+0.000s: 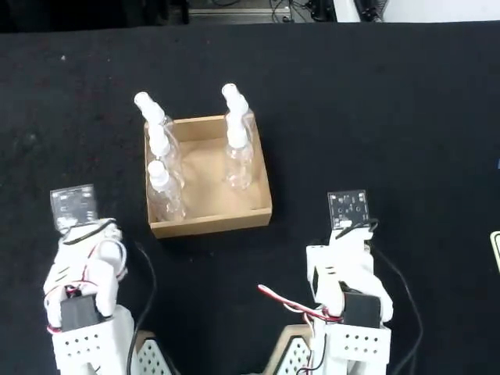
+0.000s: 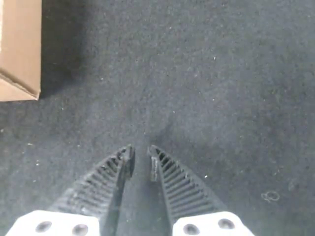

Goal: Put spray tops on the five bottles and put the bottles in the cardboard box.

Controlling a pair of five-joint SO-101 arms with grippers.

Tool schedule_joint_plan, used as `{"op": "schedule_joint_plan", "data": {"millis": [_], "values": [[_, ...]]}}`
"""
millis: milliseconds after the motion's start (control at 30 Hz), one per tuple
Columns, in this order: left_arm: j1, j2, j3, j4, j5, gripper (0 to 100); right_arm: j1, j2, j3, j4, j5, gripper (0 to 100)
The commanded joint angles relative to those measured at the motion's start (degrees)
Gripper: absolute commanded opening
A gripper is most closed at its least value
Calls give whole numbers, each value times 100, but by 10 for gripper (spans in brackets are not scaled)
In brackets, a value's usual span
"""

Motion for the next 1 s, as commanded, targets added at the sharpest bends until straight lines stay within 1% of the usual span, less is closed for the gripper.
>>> {"op": "schedule_joint_plan", "data": {"millis": [0, 67, 300, 367, 433, 533, 667, 833, 967], "values": [[637, -53, 127, 9, -615, 30, -79, -374, -13, 26, -9, 15], [690, -53, 233, -18, -747, 30, -79, -374, -13, 26, -9, 15], [637, -35, 444, 132, -730, 30, -79, -374, -13, 18, -9, 15], [514, -44, 435, 255, -659, 30, -79, -374, -13, 18, -9, 15], [382, -44, 444, 325, -316, 31, -79, -374, -13, 18, -9, 15], [-31, -44, 444, 413, 114, 33, -79, -374, -13, 18, -9, 15], [-251, 0, 444, 484, 9, 30, -79, -374, -13, 18, -9, 15], [-207, -35, 444, 1134, -18, 33, -79, -365, -13, 18, -9, 15], [-259, -35, 444, 1459, -9, 32, -79, -365, -13, 18, -9, 14]]}}
